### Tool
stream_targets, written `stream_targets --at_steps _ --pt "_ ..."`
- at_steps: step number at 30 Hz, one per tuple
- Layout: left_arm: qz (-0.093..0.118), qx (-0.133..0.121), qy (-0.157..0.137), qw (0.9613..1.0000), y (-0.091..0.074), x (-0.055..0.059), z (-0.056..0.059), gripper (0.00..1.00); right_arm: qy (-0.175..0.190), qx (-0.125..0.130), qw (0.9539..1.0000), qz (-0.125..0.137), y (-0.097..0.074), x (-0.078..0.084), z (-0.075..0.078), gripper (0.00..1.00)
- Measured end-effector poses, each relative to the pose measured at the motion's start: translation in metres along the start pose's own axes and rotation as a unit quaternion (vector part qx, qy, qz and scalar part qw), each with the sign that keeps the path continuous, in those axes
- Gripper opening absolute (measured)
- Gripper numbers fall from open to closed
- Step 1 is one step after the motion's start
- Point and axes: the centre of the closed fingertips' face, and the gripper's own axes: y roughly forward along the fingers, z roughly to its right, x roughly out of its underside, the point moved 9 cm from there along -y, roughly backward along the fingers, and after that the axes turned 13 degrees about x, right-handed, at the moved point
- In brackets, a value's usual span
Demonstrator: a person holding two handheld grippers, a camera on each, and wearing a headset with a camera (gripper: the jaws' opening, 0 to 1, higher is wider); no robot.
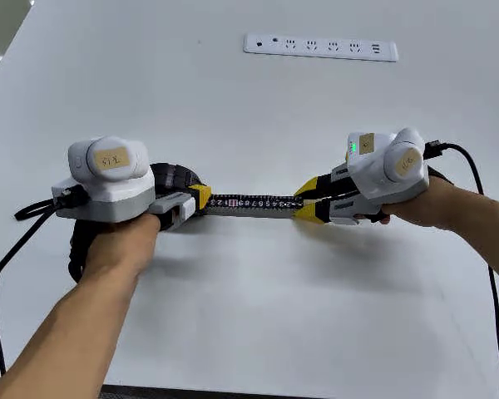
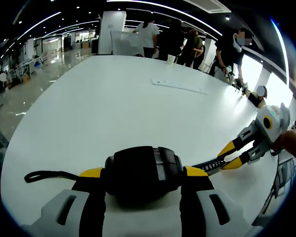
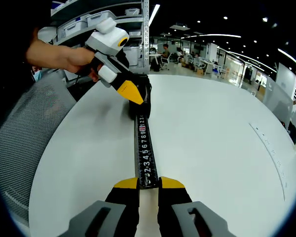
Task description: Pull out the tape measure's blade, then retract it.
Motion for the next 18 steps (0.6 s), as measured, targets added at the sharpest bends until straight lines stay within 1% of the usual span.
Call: stream_targets --at_steps 18 --pt "-0.001 0.002 -0.001 1.0000 0.000 0.000 0.000 0.56 0.000 -0.004 1.0000 0.009 0.013 -0.012 -0.004 0.11"
